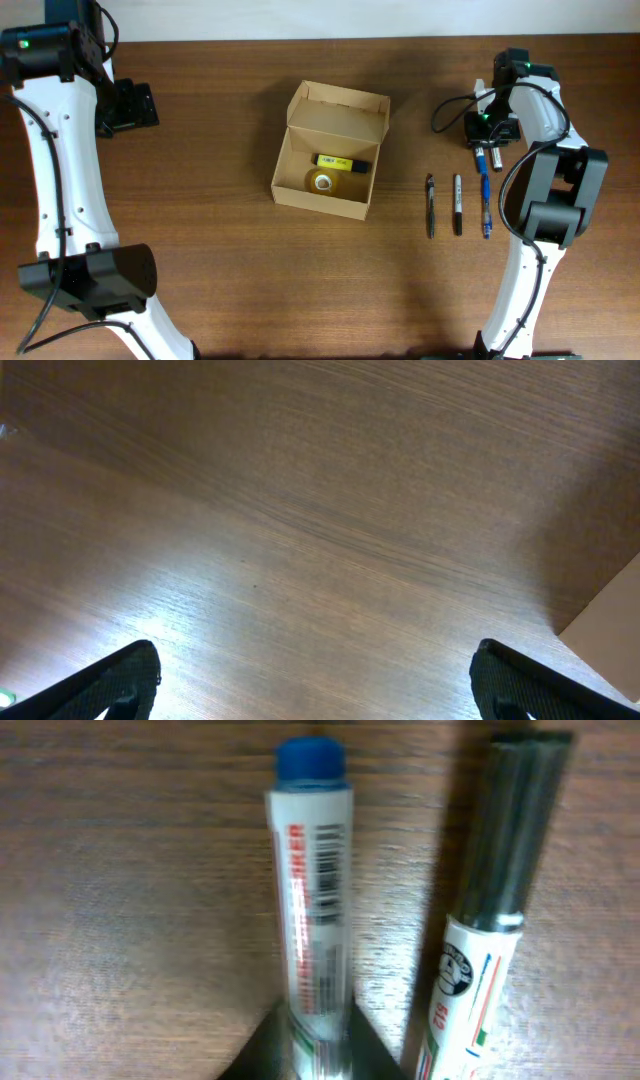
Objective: Pack container
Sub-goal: 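Move the right gripper to the blue-capped whiteboard marker and grasp it, then carry the blue-capped marker into the box and release it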
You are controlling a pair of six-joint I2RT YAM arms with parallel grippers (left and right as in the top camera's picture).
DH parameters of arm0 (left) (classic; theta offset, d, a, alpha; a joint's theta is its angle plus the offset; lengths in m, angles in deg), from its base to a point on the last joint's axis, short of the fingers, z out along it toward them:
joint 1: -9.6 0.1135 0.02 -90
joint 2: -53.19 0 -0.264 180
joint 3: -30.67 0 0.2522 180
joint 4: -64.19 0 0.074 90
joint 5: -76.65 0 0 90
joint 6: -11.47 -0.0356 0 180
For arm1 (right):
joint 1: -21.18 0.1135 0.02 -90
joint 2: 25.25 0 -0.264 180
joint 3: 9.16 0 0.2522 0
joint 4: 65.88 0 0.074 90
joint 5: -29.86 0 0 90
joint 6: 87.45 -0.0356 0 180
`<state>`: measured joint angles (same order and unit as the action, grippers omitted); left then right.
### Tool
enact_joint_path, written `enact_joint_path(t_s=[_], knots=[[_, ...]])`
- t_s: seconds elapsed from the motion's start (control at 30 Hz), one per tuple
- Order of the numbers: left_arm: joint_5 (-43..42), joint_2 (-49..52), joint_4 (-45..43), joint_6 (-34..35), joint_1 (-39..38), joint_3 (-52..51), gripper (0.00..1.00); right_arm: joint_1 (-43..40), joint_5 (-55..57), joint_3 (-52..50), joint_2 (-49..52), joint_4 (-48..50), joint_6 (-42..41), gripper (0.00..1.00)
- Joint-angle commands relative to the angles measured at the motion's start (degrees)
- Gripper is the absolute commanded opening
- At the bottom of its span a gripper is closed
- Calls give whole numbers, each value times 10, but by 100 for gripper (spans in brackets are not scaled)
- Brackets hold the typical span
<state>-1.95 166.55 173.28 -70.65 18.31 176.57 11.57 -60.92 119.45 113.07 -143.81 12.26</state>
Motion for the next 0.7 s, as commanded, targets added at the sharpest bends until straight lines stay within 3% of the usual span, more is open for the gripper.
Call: enact_joint_path(t_s=[0.0,0.43,0.67], knots=[[4,-5,1,-5,2,-3,100,4,10,0,17,1,-6,4],[4,-5,1,-5,2,-3,100,9,-1,9,16,-24,-12,4],[4,-5,1,-5,2,-3,100,10,-78,116,15,-99,-31,4]])
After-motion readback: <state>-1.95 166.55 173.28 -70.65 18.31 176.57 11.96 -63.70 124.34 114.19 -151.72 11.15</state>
